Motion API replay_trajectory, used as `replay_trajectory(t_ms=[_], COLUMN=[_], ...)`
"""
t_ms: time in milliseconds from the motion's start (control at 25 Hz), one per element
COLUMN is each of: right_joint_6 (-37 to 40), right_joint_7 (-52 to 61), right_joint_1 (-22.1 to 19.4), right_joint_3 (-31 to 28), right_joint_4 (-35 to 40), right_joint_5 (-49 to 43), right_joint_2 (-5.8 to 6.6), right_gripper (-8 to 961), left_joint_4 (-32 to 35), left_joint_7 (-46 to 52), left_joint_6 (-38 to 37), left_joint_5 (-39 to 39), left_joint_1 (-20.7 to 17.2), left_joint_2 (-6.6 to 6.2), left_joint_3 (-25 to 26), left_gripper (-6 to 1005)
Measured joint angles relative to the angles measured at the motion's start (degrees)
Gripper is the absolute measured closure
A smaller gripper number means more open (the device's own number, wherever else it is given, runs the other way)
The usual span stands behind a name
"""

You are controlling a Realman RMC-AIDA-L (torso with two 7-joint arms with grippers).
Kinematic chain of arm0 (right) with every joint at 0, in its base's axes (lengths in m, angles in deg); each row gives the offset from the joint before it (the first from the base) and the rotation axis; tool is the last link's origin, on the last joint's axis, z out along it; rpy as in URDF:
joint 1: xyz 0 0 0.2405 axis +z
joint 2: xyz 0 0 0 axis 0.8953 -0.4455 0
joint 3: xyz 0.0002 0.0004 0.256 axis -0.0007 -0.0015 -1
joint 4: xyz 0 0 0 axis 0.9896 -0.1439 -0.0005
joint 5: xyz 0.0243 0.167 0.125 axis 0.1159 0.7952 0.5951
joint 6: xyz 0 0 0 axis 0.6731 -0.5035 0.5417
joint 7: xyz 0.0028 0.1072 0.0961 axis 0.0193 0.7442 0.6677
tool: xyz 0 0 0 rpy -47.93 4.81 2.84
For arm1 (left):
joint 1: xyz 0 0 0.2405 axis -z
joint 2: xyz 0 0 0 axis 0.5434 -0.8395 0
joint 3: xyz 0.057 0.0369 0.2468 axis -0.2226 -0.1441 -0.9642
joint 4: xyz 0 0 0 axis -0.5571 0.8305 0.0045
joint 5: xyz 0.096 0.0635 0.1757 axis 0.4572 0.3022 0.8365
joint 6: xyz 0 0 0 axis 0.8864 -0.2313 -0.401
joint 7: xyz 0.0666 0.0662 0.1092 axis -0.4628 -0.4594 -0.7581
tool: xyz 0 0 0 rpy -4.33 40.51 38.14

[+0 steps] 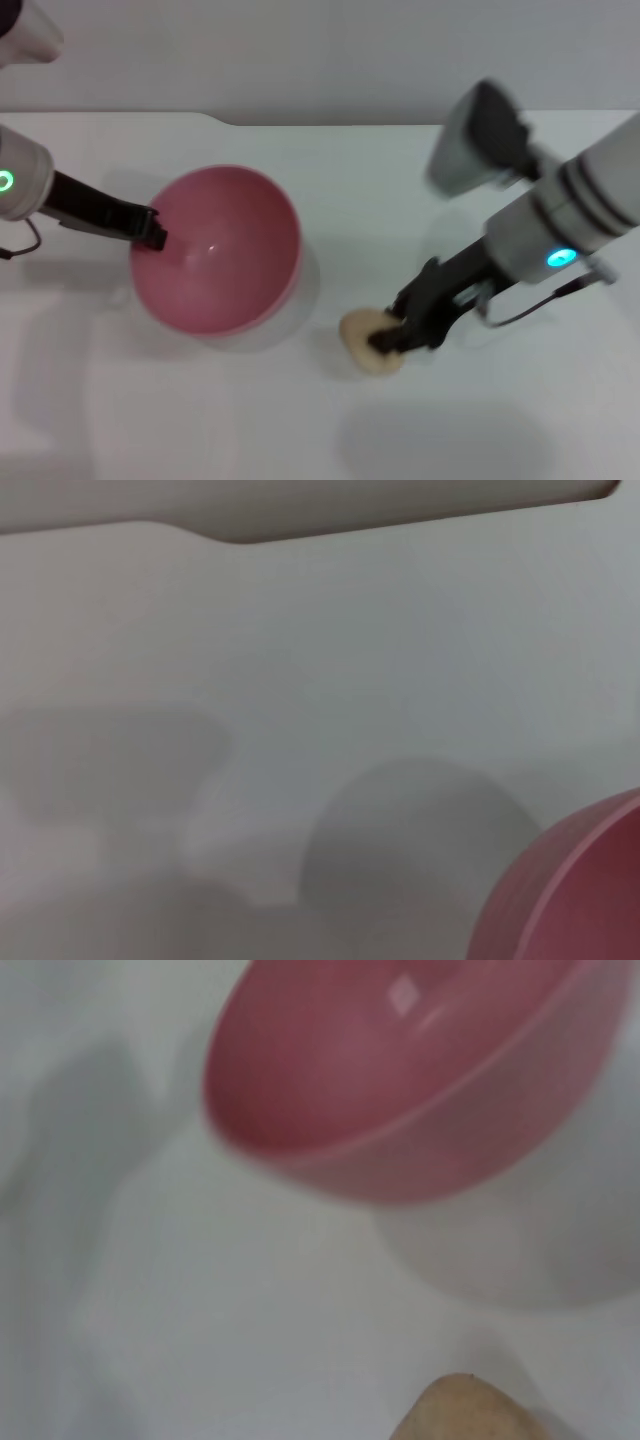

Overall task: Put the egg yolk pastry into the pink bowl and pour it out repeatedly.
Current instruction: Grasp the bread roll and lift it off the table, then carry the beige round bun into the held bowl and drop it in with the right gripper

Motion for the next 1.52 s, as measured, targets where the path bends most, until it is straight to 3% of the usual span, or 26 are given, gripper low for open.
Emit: replay_trajectory(t_ms=[240,400,520,720,760,1160,1320,1520], right_joint_6=[6.2,10.6,12.3,14.5,13.6,4.4,4.3,4.3], right_joint_7=[-2.4,-5.6,-7.0,-11.1,-11.6,-9.4,-6.6,-1.0], right_joint_1=[-3.8,-5.2,-5.2,-3.5,-2.9,-2.1,-2.9,-3.7], right_joint_3=[-16.5,-20.7,-19.8,-13.5,-9.7,-2.9,-4.9,-10.1], right_joint_4=[5.7,13.5,17.4,17.8,17.2,13.3,15.8,16.8], right_joint_5=[0.5,0.8,2.2,6.7,6.3,4.1,3.2,0.0], right_joint_2=[1.28,0.49,-0.08,-0.14,-0.20,-0.47,-0.47,-0.41], right_gripper=[698,746,773,769,768,761,517,415], left_joint_4=[-3.0,-6.8,-9.4,-10.6,-10.7,-10.7,-10.8,-9.8], left_joint_7=[1.3,1.5,2.6,3.7,3.8,4.4,4.1,3.9], left_joint_6=[0.4,1.1,1.7,3.6,3.7,3.9,4.7,12.4], left_joint_5=[-0.1,-0.1,0.2,0.1,-0.1,-1.3,-0.8,2.1], left_joint_1=[3.8,7.7,10.7,13.0,13.3,13.2,12.6,8.9], left_joint_2=[0.09,0.26,0.52,0.89,0.98,0.85,0.64,0.23], left_joint_3=[-6.0,-9.6,-13.3,-18.5,-19.0,-19.2,-19.0,-18.6], left_gripper=[999,999,999,1000,1000,1000,1000,1000])
